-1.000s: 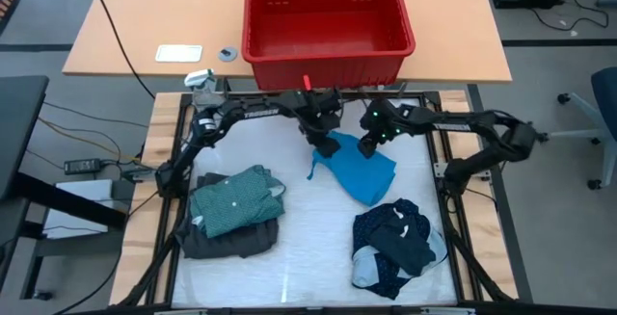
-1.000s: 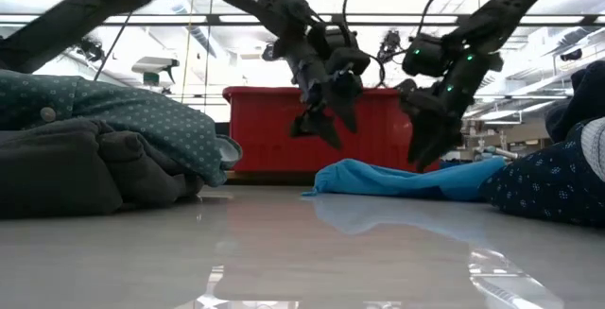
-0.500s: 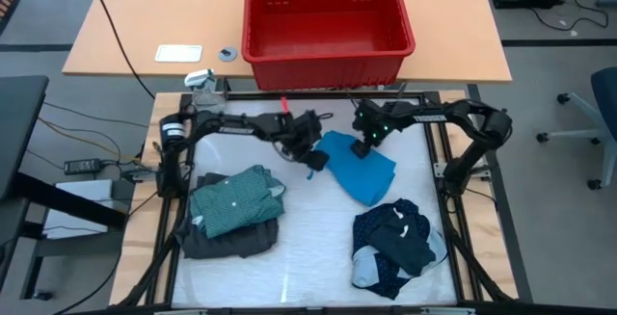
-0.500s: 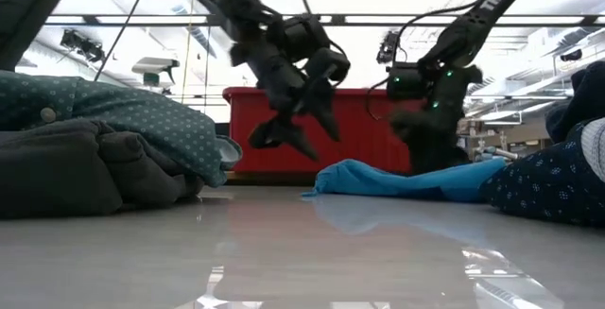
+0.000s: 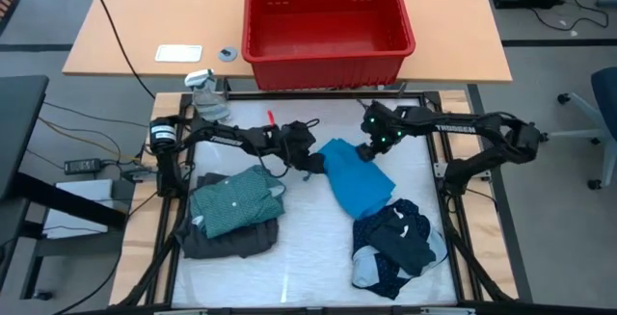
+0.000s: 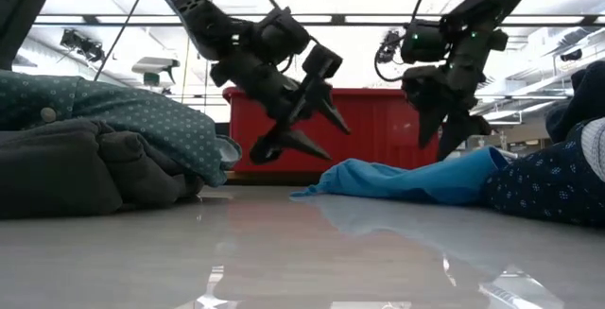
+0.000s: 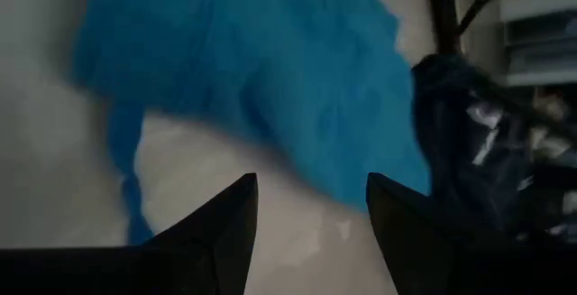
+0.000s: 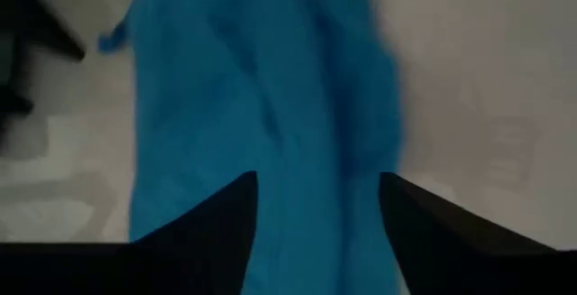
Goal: Fold Laundry from Bin
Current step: Fold the blue short on the table
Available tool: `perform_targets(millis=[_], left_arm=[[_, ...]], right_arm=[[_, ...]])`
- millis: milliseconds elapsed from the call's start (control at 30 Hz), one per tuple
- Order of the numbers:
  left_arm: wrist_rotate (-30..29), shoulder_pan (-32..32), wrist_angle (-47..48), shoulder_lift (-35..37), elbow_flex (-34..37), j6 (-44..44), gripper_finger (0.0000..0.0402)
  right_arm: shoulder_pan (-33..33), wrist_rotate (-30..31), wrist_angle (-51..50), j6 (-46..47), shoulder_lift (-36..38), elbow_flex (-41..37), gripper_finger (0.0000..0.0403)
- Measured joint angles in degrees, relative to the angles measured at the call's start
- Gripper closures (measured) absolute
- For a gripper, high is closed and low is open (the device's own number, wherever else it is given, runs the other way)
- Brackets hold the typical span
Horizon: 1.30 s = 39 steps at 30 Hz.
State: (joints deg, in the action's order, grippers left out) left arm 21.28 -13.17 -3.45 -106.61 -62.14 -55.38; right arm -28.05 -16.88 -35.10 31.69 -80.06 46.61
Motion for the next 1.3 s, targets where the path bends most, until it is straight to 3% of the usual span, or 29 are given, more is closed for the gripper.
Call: perform_targets(millis=[133,333,500,600,700,767,1000,1200,1300], left_arm=[[-2.28,-0.15,-3.86,-0.28,2.45,-5.18,0.0188],[-5.4,-0.54,-4.39,-0.87,3.75,-7.83,0.0188],[-5.62,-0.85,-12.46,-5.07,3.64,-7.86,0.0188],[-6.24,-1.02,-15.57,-7.57,3.55,-9.45,0.0188],[-6.7,-1.52,-18.17,-8.52,3.6,-10.21,0.0192],[-8.72,-1.37,-19.02,-8.58,3.66,-6.61,0.0203],[-10.96,-1.33,-23.27,-9.07,3.66,6.69,0.0289],[-9.13,-3.15,-28.71,-8.62,3.66,8.5,0.0387],[-5.87,-4.55,-29.9,-5.7,3.66,8.05,0.0394]], right_arm=[[-3.55,-0.11,2.28,-3.35,-1.36,0.0,0.0121],[-7.01,-5.81,11.4,-6.3,-10.14,0.06,0.0049],[-5.77,-12.97,17.5,-6.83,-15.55,0.13,0.0038],[-4.77,-13.07,18.75,-6.77,-17.17,0.33,0.0049],[-4.75,-13.92,19.34,-6.57,-17.95,0.33,0.008],[-4.83,-14.3,19.81,-6.67,-18.04,0.26,0.0123],[-4.55,-18.11,23.47,-8.43,-18.52,0.0,0.037],[-4.6,-18.45,25.28,-9.2,-14.03,0.0,0.0386],[-4.59,-13.94,25.23,-10.33,-7.91,0.0,0.0386]])
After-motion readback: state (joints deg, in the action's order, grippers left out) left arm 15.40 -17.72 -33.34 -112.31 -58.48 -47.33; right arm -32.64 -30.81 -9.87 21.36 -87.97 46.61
